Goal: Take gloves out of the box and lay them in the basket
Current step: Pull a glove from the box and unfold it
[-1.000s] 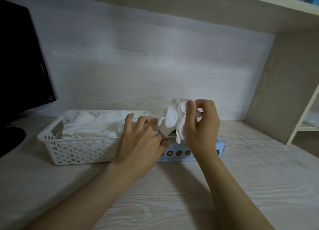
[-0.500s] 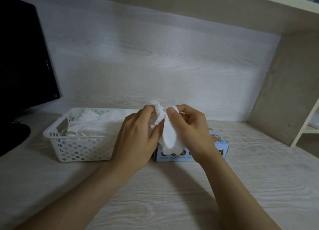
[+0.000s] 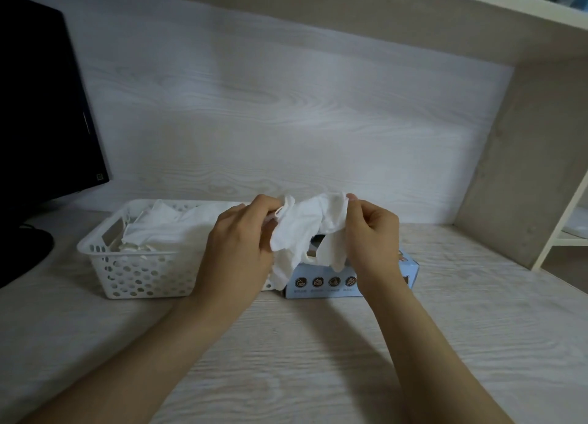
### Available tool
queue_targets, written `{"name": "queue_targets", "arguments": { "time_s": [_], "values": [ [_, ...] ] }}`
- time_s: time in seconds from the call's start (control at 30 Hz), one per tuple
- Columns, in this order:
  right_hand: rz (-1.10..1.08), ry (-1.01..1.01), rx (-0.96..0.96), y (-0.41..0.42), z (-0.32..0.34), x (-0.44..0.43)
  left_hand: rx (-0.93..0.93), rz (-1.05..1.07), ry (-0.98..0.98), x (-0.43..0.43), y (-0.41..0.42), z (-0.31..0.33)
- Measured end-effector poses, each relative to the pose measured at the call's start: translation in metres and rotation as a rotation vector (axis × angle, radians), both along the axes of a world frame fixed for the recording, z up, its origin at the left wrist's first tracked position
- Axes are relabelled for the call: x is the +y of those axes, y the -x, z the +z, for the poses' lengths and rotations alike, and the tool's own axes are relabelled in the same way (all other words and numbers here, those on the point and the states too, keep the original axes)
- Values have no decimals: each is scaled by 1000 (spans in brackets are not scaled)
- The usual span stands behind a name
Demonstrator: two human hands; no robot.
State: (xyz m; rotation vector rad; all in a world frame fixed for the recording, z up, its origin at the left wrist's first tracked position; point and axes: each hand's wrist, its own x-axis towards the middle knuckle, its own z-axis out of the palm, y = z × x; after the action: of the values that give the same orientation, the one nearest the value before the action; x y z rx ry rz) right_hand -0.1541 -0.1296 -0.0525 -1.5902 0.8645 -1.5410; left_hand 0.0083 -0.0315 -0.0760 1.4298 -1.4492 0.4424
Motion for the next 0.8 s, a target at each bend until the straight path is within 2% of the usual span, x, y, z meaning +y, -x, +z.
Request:
{"name": "queue_targets", "arguments": {
  "time_s": [0.2,0.4,0.6,0.67,0.73,0.8],
  "values": [
    [-194,-22,-37,2,1,-4,-77,55,18,3,4,5],
    [-357,-58,-171,8,4,-11,-204,98,5,1,19,15],
    [-401,6,-286,12,11,-6,-366,170,-195,-16,29,22],
    [-381,48,-310,13,13,-4,-424,202,-373,-22,35,26],
    [-314,70,-351,14,15,-2,-426,188,-541,-26,38,30],
    [-211,52,-378,17,18,0,-375,120,-599,-25,40,34]
  ]
}}
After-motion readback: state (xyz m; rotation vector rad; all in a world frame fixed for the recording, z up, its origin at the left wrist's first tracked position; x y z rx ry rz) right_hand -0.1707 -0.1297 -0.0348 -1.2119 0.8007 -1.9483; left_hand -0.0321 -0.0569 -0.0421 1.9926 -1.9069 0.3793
